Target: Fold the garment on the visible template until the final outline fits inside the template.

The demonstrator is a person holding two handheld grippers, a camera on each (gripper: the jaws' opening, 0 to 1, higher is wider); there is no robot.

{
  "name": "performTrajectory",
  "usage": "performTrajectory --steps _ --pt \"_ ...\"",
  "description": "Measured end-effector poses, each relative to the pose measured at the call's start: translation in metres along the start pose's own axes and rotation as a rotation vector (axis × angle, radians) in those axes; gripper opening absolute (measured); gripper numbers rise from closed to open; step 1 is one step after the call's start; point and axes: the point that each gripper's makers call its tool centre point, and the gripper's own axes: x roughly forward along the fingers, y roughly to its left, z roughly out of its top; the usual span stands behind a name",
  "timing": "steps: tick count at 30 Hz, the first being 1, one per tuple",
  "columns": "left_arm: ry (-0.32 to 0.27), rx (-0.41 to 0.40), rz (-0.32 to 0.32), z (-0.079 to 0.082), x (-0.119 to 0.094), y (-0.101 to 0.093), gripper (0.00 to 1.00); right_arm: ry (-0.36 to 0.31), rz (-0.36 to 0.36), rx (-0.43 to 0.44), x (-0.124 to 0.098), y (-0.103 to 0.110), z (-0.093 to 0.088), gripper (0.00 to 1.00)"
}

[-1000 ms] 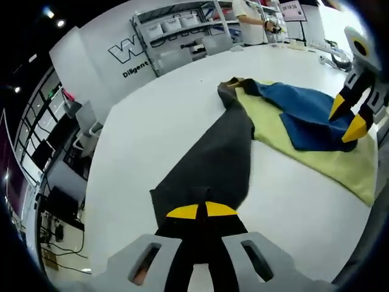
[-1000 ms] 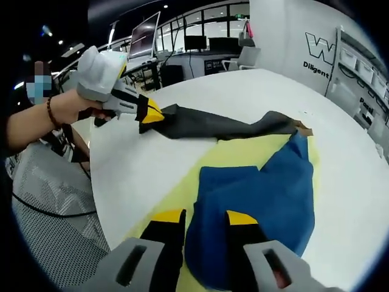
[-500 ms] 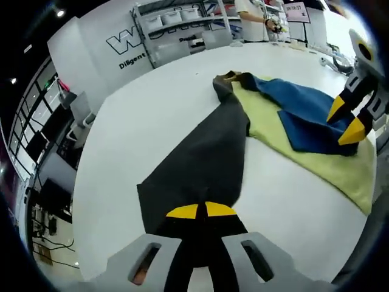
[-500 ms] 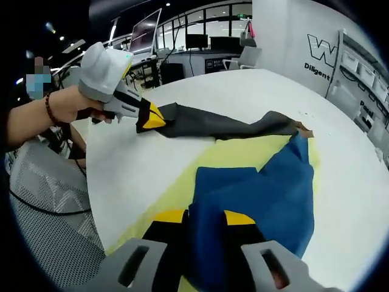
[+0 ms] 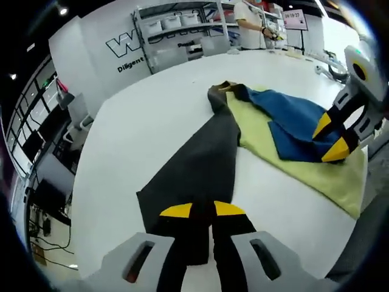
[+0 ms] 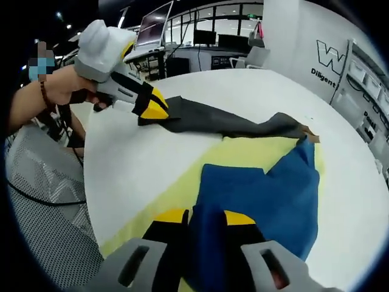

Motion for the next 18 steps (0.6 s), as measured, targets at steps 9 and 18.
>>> performTrajectory --steps 9,18 --pt "-0.017 -0.012 -0.021 0.003 -0.014 -0.012 0.12 0.023 -0.01 -0.071 0.002 0.0 -0.004 0.07" --pt "-0.014 -0.049 -0.014 0.001 -0.026 -0.014 0.11 0.036 -0.02 -0.141 0.006 -0.002 -0.009 0.0"
